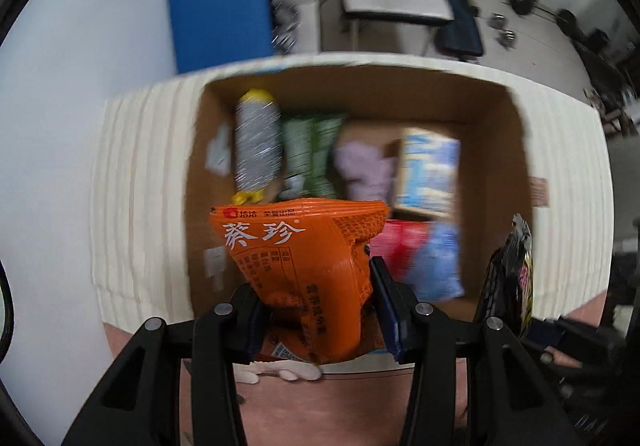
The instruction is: Organize soft objects
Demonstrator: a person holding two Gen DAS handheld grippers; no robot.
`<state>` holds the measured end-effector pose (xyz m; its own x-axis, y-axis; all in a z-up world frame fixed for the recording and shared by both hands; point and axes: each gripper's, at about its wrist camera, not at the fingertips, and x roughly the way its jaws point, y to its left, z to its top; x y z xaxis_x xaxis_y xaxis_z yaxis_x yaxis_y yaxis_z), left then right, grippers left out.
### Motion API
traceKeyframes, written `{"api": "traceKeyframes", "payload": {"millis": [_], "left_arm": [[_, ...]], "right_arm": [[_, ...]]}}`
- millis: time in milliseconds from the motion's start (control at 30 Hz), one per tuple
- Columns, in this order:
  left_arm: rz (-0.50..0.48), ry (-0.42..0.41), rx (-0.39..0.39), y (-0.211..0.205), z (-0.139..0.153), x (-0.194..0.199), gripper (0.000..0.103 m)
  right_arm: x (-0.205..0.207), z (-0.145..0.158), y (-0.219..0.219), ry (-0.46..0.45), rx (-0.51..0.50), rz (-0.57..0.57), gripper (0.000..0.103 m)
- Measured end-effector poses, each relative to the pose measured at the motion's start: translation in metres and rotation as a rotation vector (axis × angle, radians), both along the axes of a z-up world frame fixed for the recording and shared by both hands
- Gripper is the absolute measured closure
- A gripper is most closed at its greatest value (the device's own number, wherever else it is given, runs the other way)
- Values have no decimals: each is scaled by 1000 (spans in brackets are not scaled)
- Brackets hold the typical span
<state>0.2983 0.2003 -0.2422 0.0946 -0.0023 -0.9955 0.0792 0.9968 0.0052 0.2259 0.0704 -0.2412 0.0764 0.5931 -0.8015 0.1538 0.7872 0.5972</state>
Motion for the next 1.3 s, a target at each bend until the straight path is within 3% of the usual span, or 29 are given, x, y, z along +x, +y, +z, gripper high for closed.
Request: {"api": "traceKeyframes", "payload": {"millis": [167,533,567,600,667,800,1167,1300], "left_arm": [[52,101,-43,34,-34,15,60],[53,220,-8,49,-78,31,57],[58,223,-7,51,-80,32,56],[67,224,-6,53,-81,32,52],[85,215,-11,57,-80,31,51],[91,197,-16,62,-78,28,42],[117,104,-76,51,-52,-9,41],[142,46,-112,46,-39,-27,41]], "right_arm": [[29,-34,22,37,-38,17,59],[76,-109,73,106,-71,26,54],[78,-113,77,107,-75,32,44],[80,-116,80,108,-88,38,26],[83,-121,85,101,-114,50,18],[82,-116,85,75,-190,71,18],[58,-65,27,-20,-359,86,16],[49,-49,5,-53,-432,87,9]]}}
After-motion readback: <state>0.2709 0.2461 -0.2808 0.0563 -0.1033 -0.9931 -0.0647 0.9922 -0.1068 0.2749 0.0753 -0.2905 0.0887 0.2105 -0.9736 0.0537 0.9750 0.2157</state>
